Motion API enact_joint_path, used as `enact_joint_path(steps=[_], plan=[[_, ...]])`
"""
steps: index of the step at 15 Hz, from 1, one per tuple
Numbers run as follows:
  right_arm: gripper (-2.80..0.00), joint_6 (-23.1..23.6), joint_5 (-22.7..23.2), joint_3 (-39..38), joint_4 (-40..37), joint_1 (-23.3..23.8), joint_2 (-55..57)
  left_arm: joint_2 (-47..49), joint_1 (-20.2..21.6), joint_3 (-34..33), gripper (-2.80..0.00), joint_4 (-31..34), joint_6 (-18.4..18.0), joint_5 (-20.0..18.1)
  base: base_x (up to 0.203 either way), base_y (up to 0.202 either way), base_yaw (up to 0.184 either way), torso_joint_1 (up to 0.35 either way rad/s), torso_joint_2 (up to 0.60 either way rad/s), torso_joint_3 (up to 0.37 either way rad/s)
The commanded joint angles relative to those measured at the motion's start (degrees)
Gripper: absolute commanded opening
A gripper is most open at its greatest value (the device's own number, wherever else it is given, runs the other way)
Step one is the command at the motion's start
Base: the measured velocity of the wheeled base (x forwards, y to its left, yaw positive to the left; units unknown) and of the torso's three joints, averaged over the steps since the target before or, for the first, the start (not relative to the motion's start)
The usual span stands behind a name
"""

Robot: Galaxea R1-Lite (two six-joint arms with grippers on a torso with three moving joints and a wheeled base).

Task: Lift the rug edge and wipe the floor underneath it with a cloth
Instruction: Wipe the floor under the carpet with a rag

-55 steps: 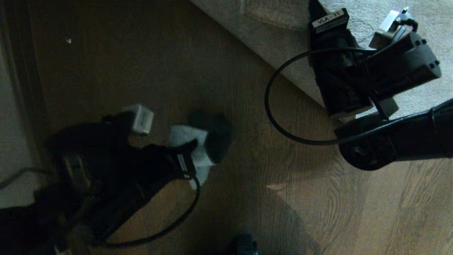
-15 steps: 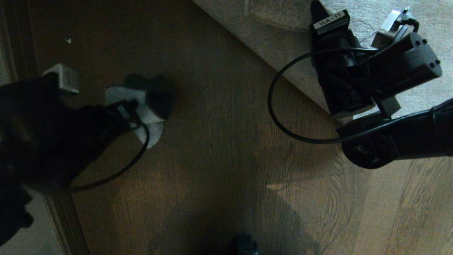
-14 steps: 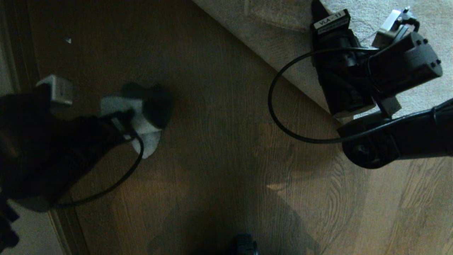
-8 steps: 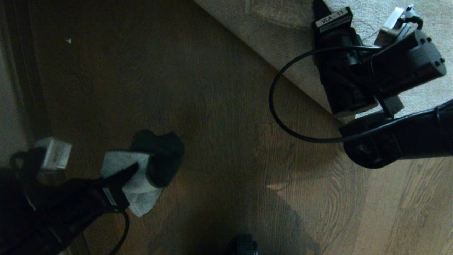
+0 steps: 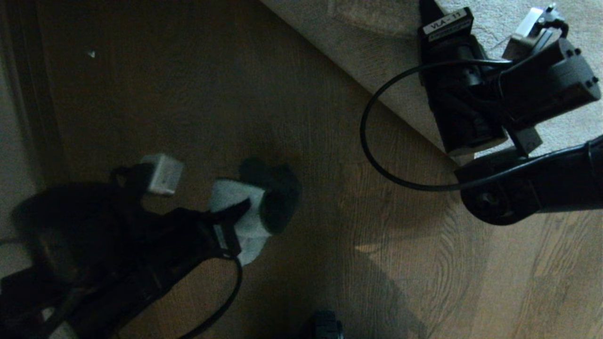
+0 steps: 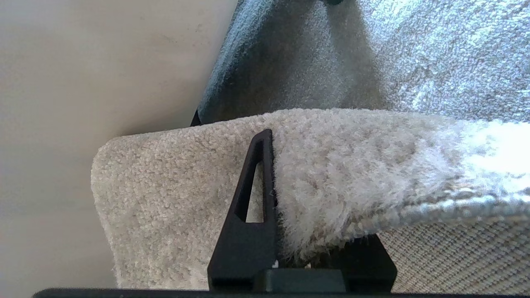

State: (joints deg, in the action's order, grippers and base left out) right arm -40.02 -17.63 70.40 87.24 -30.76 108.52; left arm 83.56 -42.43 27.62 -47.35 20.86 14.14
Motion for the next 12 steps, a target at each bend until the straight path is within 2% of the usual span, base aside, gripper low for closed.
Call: enact_joint_path(steps=[1,3,5,12], plan=[[-2.8,-0.3,-0.1,0.0,2.7,0.0,-0.2,9.8,-3.8,9.0,-2.8,-0.3,0.1,0.3,0.0,0.0,0.0,0.0,0.0,0.0],[-2.8,-0.2,-0.1,0.1,2.7,0.0,-0.2,14.4,-7.0,15.2,-2.8,-0.4,0.1,0.5,0.0,0.0,0.0,0.0,0.0,0.0],[-2.8,-0.2,-0.1,0.4,2.7,0.0,-0.2,18.5,-8.6,18.2,-2.8,-0.6,0.1,0.5,0.0,0.0,0.0,0.0,0.0,0.0],[-2.8,-0.2,-0.2,0.1,2.7,0.1,-1.0,26.6,-8.8,31.9,-2.8,-0.8,0.1,0.8,0.0,0.0,0.0,0.0,0.0,0.0]])
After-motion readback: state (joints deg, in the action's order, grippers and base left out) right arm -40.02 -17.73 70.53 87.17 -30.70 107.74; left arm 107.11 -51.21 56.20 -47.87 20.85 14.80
